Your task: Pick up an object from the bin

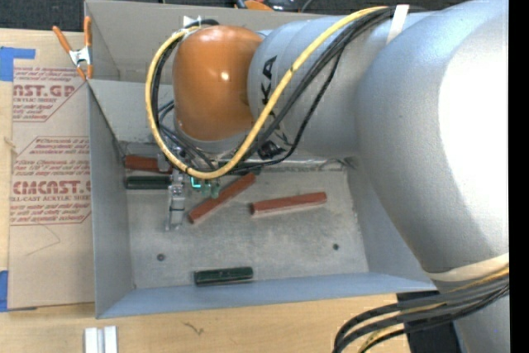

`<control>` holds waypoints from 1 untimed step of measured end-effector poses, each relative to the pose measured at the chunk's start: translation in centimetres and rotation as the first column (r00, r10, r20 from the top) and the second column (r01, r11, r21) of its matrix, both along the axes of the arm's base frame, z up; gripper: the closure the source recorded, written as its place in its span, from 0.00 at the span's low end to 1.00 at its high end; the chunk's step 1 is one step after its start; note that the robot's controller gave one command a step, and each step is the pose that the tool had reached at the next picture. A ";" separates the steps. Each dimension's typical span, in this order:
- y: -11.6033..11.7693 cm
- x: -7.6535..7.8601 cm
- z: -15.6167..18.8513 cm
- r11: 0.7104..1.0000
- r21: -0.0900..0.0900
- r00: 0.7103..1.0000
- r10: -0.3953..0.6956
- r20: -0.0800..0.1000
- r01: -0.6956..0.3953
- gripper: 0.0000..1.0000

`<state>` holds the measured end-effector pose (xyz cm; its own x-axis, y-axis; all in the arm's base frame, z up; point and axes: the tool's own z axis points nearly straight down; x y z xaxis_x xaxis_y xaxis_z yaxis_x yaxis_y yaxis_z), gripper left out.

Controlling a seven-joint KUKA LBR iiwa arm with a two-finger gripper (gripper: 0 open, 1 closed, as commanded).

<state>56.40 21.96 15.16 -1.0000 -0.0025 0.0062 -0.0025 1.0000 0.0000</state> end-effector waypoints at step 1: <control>-5.8 -2.6 -7.9 0.983 -0.004 0.983 -0.186 0.000 0.186 0.00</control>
Offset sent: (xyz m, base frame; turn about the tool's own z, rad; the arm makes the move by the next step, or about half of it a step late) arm -0.0235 -0.0564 -0.0752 0.1849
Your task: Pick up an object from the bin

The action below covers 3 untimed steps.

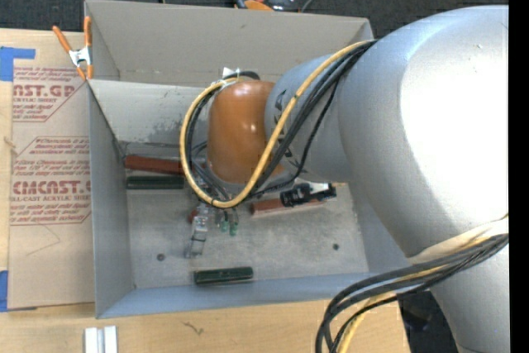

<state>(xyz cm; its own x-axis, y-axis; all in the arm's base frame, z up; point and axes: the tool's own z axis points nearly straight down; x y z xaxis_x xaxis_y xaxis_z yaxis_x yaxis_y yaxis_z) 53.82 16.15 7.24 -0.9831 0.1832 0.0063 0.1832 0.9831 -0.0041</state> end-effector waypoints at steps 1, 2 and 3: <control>-5.9 -1.3 0.1 0.998 0.002 0.998 0.068 0.004 -0.068 0.00; -5.5 -1.2 0.1 0.997 0.004 0.997 0.071 0.006 -0.071 1.00; -5.5 -1.2 0.1 0.997 0.004 0.997 0.071 0.006 -0.071 0.00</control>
Offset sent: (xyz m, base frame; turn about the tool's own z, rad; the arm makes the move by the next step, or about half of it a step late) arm -0.0120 -0.0557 0.0019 -0.0717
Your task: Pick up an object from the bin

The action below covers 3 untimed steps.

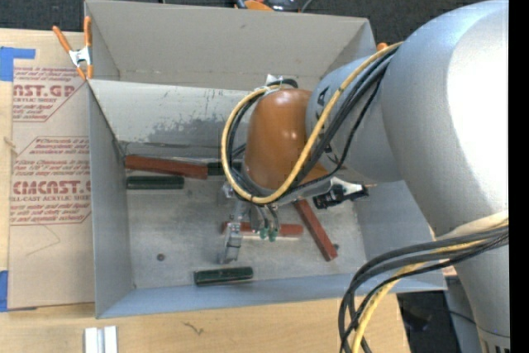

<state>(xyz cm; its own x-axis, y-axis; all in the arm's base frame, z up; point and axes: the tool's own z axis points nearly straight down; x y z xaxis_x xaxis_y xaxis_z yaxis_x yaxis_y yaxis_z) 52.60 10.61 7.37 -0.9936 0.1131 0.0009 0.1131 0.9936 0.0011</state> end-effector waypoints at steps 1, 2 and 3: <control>-7.4 -2.2 -0.4 1.000 -0.004 1.000 0.005 0.003 -0.005 0.00; -6.9 -2.2 -0.4 1.000 0.000 1.000 0.012 0.001 -0.012 1.00; -8.4 -0.1 13.6 0.998 -0.002 0.998 0.059 0.010 -0.059 1.00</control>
Offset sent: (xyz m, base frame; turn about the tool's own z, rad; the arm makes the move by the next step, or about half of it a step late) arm -0.0222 -0.0692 -0.0037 -0.0121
